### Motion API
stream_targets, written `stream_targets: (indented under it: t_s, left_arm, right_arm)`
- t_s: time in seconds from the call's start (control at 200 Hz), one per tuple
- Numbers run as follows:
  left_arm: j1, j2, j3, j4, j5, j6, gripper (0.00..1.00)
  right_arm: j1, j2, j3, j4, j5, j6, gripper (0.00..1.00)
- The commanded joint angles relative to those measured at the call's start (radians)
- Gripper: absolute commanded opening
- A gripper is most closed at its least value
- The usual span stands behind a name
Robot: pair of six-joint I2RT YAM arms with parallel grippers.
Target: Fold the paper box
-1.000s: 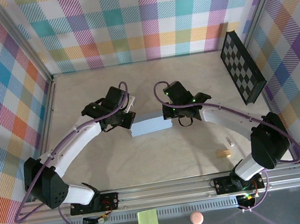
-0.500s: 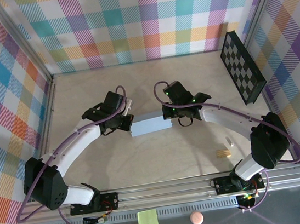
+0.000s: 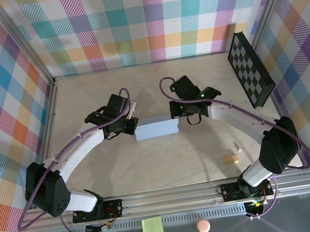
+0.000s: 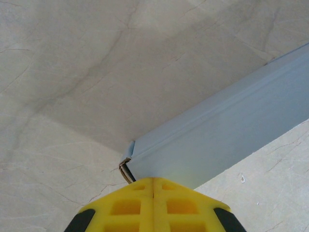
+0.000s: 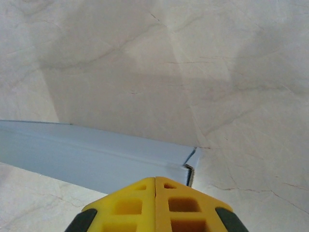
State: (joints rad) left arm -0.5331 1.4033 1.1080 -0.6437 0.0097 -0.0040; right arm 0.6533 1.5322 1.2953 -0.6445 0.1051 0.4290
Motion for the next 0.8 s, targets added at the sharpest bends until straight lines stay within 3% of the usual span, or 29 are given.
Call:
stream_targets:
  t_s: [0.0,0.21,0.485,0.795]
  left_arm:
    - [0.013,0.054,-0.051,-0.118,0.009,-0.003,0.0]
    - [0.013,0.066,-0.057,-0.119,0.015,-0.006,0.0]
    - [0.015,0.026,0.022,-0.106,0.03,-0.019,0.0]
    - [0.039,-0.054,0.108,-0.039,0.046,-0.094,0.25]
  right_arm:
    - [-0.009,0.031,-0.055,-0.052,0.012,-0.002,0.05]
    - [-0.009,0.03,-0.186,-0.044,-0.059,0.04,0.03]
    - [-0.014,0.02,-0.065,-0.067,-0.061,0.012,0.06]
    - [-0.047,0.005,0.029,-0.095,-0.127,-0.001,0.23]
